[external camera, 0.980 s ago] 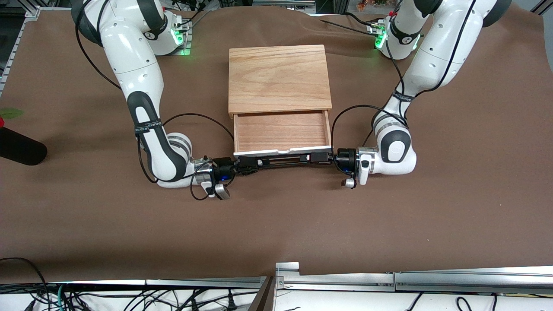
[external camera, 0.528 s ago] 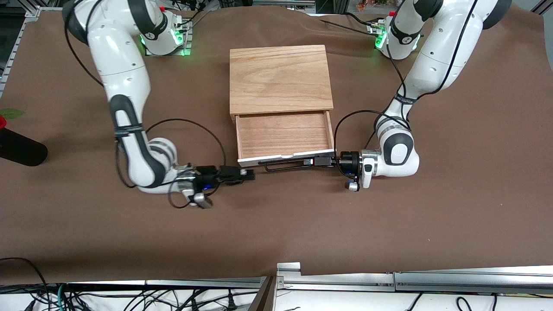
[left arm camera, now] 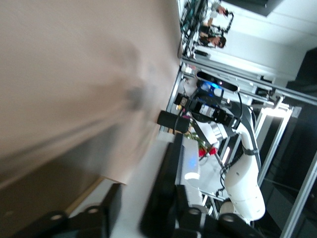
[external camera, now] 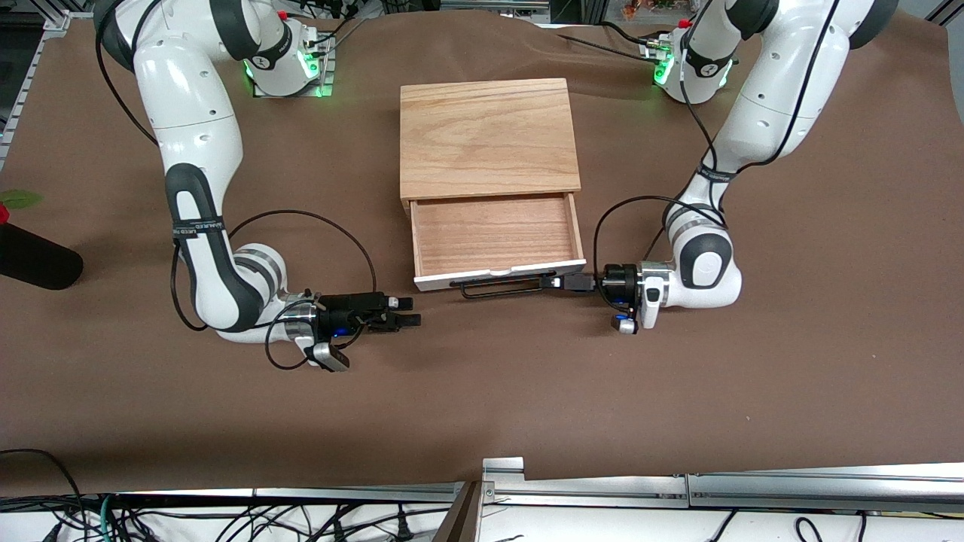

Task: Pull top drawer with both arms simultaneously
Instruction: 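Open both grippers and release the drawer handle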

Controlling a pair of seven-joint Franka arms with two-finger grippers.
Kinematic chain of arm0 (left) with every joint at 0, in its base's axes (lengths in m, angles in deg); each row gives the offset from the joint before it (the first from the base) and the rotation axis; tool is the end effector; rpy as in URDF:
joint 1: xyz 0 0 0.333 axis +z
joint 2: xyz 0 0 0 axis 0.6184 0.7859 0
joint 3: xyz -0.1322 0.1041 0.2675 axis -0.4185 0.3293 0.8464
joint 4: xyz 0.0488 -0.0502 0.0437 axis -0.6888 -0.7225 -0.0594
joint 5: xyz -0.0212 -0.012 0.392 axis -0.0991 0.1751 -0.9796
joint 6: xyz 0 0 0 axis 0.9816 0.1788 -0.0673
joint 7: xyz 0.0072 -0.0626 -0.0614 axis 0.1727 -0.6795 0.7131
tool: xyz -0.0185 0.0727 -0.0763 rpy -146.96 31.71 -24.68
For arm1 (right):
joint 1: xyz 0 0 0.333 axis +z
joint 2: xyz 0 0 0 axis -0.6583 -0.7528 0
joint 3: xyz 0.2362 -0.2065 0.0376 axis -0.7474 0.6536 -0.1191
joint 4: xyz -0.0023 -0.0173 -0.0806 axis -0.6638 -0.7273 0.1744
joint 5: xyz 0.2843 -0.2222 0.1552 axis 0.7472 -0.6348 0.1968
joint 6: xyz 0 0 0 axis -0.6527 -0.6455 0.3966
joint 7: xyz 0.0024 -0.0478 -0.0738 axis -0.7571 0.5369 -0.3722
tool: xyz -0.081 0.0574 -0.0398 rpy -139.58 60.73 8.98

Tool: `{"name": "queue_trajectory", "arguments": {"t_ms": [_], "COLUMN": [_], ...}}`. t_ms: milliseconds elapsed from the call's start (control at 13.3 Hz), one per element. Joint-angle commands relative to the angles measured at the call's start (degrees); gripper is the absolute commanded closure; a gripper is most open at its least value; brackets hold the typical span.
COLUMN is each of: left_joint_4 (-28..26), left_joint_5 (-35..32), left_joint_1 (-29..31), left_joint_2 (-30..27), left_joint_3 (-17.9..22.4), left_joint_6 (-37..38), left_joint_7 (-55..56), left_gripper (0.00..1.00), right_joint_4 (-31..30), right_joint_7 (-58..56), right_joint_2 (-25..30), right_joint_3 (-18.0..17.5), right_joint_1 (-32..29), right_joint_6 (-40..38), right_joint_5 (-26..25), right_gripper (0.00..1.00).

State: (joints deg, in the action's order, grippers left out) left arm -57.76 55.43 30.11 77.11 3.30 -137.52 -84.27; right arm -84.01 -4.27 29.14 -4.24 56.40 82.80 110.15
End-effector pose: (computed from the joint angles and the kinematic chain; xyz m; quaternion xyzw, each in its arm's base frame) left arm 0.6049 -0.2010 0.1406 0.7471 0.1159 -0.1065 0.6458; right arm 0.6845 0.2318 0.1841 -0.7220 -0.0672 -0.0144 0.6885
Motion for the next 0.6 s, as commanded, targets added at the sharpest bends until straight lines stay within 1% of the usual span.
{"name": "queue_trajectory", "arguments": {"t_ms": [0,151,226,302,377,528], "left_joint_4": [-1.35,-1.78,-1.96,-1.96,-2.05,-2.92], "left_joint_5": [-5.93,-11.99,-17.59,-24.44,-31.03,-44.82], "left_joint_1": [1.49,2.81,4.21,5.35,6.5,8.17], "left_joint_2": [-1.96,-5.37,-7.57,-10.11,-13.36,-20.47], "left_joint_3": [2.23,4.24,4.69,5.13,5.22,5.22], "left_joint_6": [-1.2,-1.28,-1.28,-1.28,-1.28,-1.28], "left_joint_7": [1.12,1.56,3.3,6.45,10.66,18.23], "left_gripper": [0.0,0.0,0.0,0.0,0.0,0.0], "right_joint_4": [-0.03,3.21,4.01,5.58,7.25,11.11], "right_joint_7": [3.3,4.8,6.29,8.39,11.46,18.31], "right_joint_2": [2.34,2.61,2.61,2.69,2.69,2.69], "right_joint_3": [4.48,6.16,6.86,8.35,9.93,11.78], "right_joint_1": [0.32,0.06,-0.03,0.23,0.41,0.32], "right_joint_6": [0.14,-0.3,-0.3,-0.3,-0.3,-0.39], "right_joint_5": [-6.08,-11.44,-13.12,-14.61,-16.8,-21.37], "right_gripper": [0.0,0.0,0.0,0.0,0.0,0.0]}}
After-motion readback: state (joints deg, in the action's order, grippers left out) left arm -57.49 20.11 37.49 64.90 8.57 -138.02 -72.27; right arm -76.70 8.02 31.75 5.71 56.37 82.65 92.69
